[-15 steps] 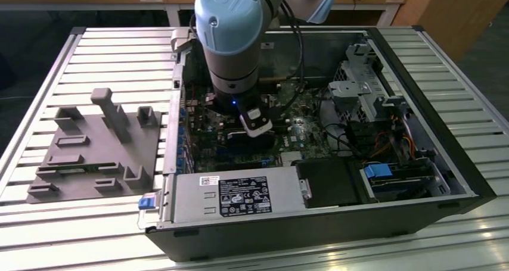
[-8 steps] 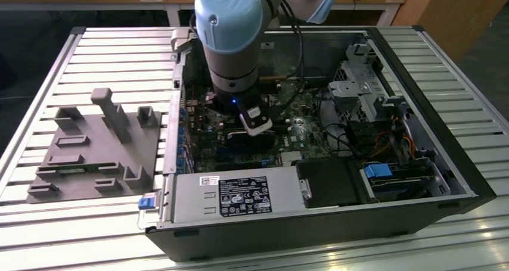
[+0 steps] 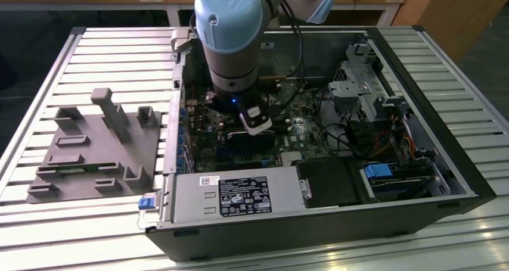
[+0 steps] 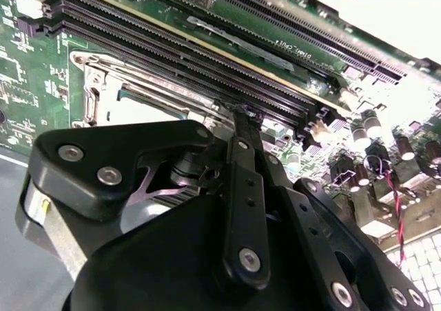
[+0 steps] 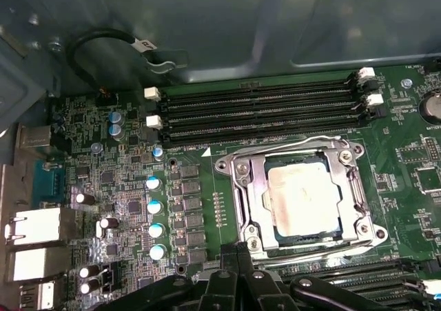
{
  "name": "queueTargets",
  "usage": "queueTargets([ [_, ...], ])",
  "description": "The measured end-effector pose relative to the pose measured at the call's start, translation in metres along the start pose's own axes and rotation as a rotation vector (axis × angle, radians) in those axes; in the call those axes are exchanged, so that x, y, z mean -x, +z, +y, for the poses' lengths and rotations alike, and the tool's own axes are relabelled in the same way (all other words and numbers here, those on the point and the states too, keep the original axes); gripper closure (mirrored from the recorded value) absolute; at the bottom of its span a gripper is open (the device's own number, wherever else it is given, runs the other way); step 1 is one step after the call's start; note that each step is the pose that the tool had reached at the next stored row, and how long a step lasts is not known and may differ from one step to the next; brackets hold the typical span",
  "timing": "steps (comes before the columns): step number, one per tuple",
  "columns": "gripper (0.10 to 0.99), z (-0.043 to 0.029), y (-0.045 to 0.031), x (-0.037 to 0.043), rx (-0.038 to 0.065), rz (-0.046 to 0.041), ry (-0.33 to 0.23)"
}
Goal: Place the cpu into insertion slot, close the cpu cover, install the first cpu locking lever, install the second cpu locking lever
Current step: 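Install the second cpu locking lever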
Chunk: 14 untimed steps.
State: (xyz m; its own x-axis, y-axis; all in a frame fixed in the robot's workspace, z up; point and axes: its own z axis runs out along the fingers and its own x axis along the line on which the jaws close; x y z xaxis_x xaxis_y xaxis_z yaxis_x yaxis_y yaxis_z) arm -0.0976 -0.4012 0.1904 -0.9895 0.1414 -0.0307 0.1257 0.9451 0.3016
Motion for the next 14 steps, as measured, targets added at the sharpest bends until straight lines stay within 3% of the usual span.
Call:
queueTargets([
  [14,0.980,-0.0005,0.0015,-0.0010,0.004,-0.0007,0.000],
])
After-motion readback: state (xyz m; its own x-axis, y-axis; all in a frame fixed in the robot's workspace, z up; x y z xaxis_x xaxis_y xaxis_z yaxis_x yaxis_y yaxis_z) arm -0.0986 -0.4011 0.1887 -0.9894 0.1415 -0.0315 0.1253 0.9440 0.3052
